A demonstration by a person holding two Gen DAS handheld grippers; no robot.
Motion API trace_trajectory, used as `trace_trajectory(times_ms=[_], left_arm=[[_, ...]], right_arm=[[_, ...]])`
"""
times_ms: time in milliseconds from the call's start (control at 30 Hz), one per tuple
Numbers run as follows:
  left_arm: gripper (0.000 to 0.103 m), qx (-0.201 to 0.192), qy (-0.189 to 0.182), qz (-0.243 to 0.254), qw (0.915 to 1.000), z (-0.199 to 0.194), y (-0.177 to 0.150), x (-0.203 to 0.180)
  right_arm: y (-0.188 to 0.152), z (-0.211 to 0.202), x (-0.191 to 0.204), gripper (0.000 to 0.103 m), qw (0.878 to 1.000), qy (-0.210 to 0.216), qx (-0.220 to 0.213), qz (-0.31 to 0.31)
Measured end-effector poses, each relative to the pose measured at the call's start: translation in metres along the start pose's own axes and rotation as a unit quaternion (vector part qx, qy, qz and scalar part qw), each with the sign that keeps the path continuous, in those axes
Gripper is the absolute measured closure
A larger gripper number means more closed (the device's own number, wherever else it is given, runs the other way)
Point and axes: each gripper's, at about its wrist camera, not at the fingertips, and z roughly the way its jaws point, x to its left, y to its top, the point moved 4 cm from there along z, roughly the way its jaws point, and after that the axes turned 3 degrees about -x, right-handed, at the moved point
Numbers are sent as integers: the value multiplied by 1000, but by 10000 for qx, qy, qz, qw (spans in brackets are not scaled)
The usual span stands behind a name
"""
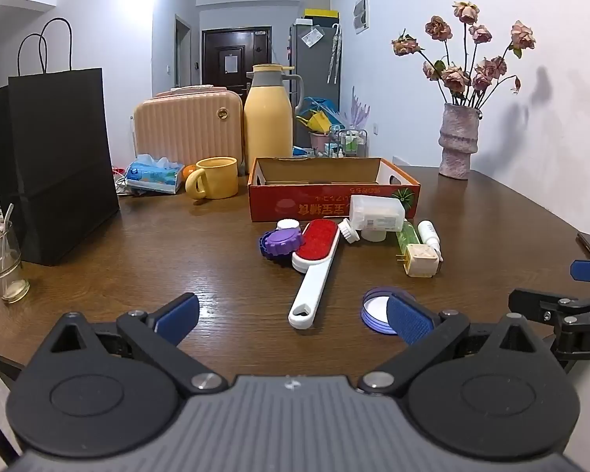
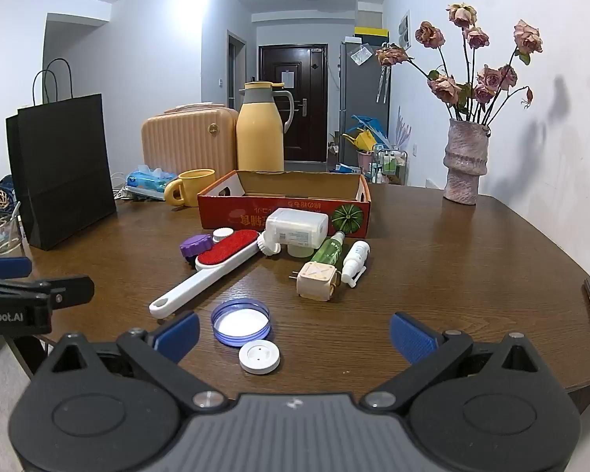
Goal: Organize rigid objects
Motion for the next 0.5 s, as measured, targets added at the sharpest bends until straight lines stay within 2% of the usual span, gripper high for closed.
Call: trace_trajectory(times_ms=[500], left_arm=[[0,34,-43,-65,10000,-1,0,0]], right_arm=[[0,0,0,0,10000,-8,4,-20]])
